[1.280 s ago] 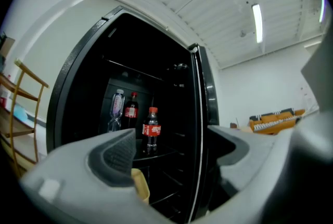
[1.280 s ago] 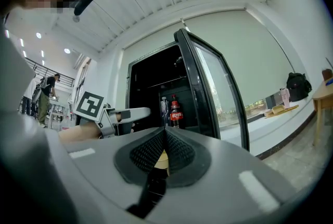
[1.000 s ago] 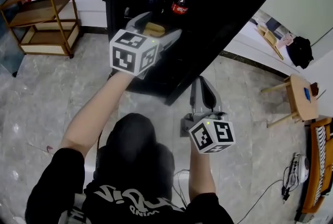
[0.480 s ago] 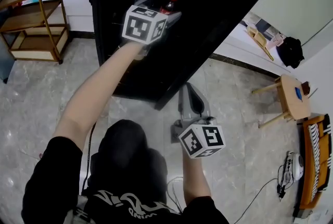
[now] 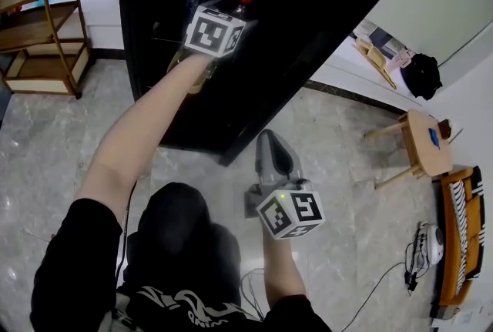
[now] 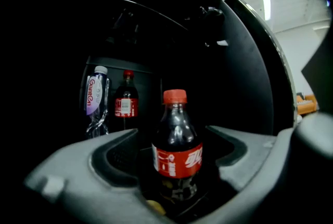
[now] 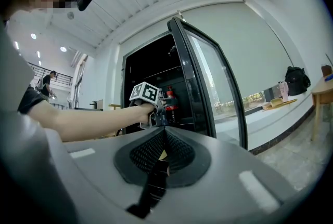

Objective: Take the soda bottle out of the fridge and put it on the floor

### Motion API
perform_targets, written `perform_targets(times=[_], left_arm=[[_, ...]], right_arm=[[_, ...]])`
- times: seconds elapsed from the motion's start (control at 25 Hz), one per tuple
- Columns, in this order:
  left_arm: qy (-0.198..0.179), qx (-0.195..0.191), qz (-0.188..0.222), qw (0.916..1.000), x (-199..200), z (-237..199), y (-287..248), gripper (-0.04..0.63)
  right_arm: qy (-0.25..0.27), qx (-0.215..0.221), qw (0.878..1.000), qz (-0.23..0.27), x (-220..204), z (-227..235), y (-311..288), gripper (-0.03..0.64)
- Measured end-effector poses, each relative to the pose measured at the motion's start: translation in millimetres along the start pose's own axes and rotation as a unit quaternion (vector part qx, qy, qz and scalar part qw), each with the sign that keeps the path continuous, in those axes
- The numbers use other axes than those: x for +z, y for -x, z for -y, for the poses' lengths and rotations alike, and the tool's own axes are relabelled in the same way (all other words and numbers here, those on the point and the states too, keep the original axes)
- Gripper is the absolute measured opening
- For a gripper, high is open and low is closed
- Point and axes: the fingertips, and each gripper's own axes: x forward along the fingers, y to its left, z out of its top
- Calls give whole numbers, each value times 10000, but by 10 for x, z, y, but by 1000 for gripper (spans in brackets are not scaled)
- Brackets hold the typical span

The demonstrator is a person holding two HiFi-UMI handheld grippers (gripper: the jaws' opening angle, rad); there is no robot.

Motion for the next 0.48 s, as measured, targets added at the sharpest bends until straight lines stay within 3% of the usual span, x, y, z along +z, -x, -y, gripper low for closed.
perform_targets(times=[0.32, 0.48], left_arm=[[39, -166, -20, 9999, -69, 55, -66, 309], [67, -165, 32, 9998, -59, 60, -66, 305]], right_arm=[[-49, -8, 10000, -15, -64, 19, -35, -3], [-66, -40, 10000, -29, -69, 37, -22, -3]])
